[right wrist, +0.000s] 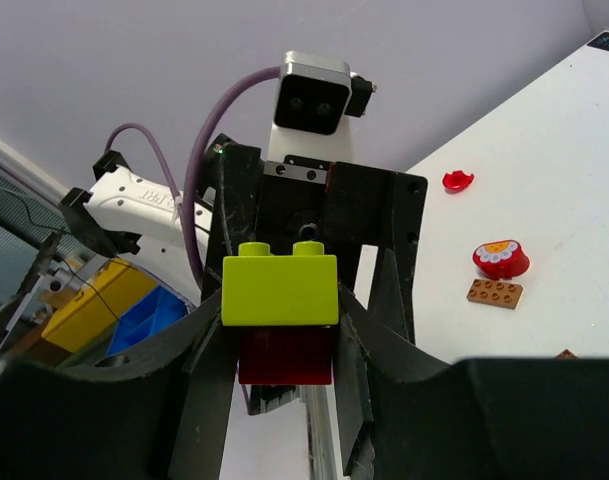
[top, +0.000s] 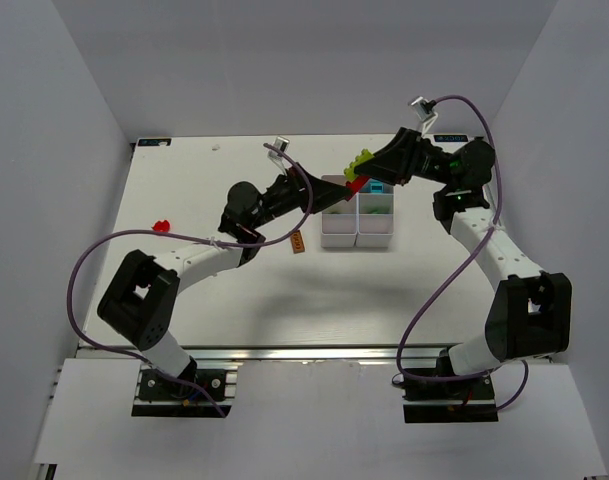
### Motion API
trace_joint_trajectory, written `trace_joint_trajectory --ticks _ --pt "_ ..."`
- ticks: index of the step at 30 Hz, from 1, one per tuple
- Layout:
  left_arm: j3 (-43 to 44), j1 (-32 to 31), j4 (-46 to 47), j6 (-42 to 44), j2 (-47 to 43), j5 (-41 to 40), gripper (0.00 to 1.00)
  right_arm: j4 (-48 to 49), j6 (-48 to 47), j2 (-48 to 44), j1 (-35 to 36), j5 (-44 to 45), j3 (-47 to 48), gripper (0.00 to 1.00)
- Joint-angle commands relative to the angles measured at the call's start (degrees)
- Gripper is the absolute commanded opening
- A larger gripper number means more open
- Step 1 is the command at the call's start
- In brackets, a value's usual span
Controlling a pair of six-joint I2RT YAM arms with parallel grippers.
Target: Sort the legos into containers by color
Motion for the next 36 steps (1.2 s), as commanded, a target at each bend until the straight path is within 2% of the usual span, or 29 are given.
trace_joint_trajectory --ticks 1,10,16,20,27,31,35,36 --pt "2.7 -0.1 4.4 -1.9 -0.9 1.5 0.89 2.4 0.3 -0.2 0.5 0.1 -0.4 0.0" --pt "2.9 -0.1 8.3 -6.1 1.2 3.1 0.74 -1.2 -3.4 0.1 1.2 1.2 -0.4 0.0" --pt "3.3 -0.1 7.8 -6.5 1.7 4.5 0.71 -1.7 -3.8 0.8 1.3 1.9 0.5 0.0" --pt "3.7 -0.1 7.6 -6.8 2.3 5.3 0.63 -2.0 -4.0 0.9 1.2 2.0 0.8 0.0" --pt "4.8 -0.1 8.3 -7.9 4.0 5.8 0.18 -3.3 -5.1 0.8 1.2 1.9 0.8 0.0" --pt "5.8 -0.1 7.6 -7.3 4.2 5.9 0.0 -4.1 -6.2 0.6 1.3 1.6 0.9 0.0" --pt "6.8 -0.1 3.9 -5.5 4.2 6.7 0.0 -8.2 -9.7 0.8 1.3 0.5 1.9 0.08" --pt "6.9 -0.1 2.8 -4.9 4.0 7.3 0.0 -8.7 -10.3 0.9 1.3 0.3 2.2 0.15"
